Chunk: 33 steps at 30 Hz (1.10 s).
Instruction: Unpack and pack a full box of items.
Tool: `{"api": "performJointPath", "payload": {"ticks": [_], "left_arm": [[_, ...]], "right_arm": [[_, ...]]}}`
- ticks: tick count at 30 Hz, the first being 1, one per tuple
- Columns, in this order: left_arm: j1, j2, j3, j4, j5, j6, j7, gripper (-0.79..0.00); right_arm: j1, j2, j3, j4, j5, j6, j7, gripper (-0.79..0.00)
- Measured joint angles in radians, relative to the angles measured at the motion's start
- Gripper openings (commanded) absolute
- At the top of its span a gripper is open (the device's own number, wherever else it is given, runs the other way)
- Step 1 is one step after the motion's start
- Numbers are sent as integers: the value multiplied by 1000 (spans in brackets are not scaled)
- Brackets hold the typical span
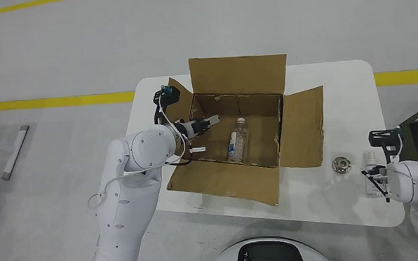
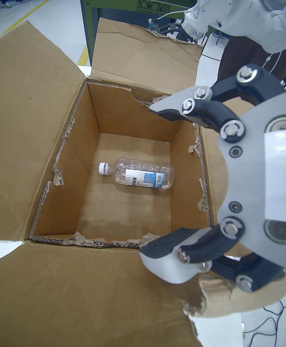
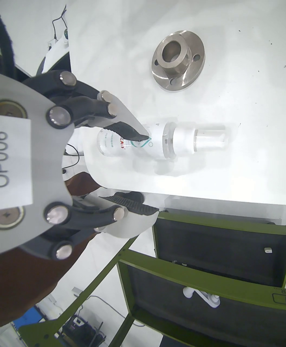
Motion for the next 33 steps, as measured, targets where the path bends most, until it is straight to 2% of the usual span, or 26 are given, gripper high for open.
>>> {"api": "performJointPath", "payload": {"ticks": [2,3,7,9,11,14,17,24,33], "left_arm": [[0,0,0,0,0,0,0,0],[0,0,0,0,0,0,0,0],[0,0,0,0,0,0,0,0],[0,0,0,0,0,0,0,0],[0,0,0,0,0,0,0,0],[0,0,0,0,0,0,0,0],[0,0,0,0,0,0,0,0],[0,0,0,0,0,0,0,0],[0,0,0,0,0,0,0,0]], "right_arm": [[0,-3,0,-4,15,4,-5,-228],[-1,-5,2,-8,23,11,-11,-286],[-9,-8,11,-24,45,16,-16,-215],[-11,-9,9,-24,45,14,-15,-215],[-13,-11,2,-15,47,14,-21,-240],[-12,-15,-11,2,64,17,-36,-234],[-12,-19,-23,0,85,23,-51,-271],[-15,-24,-32,-15,93,27,-53,-252],[-25,-29,-28,-58,129,32,-44,-302]]}}
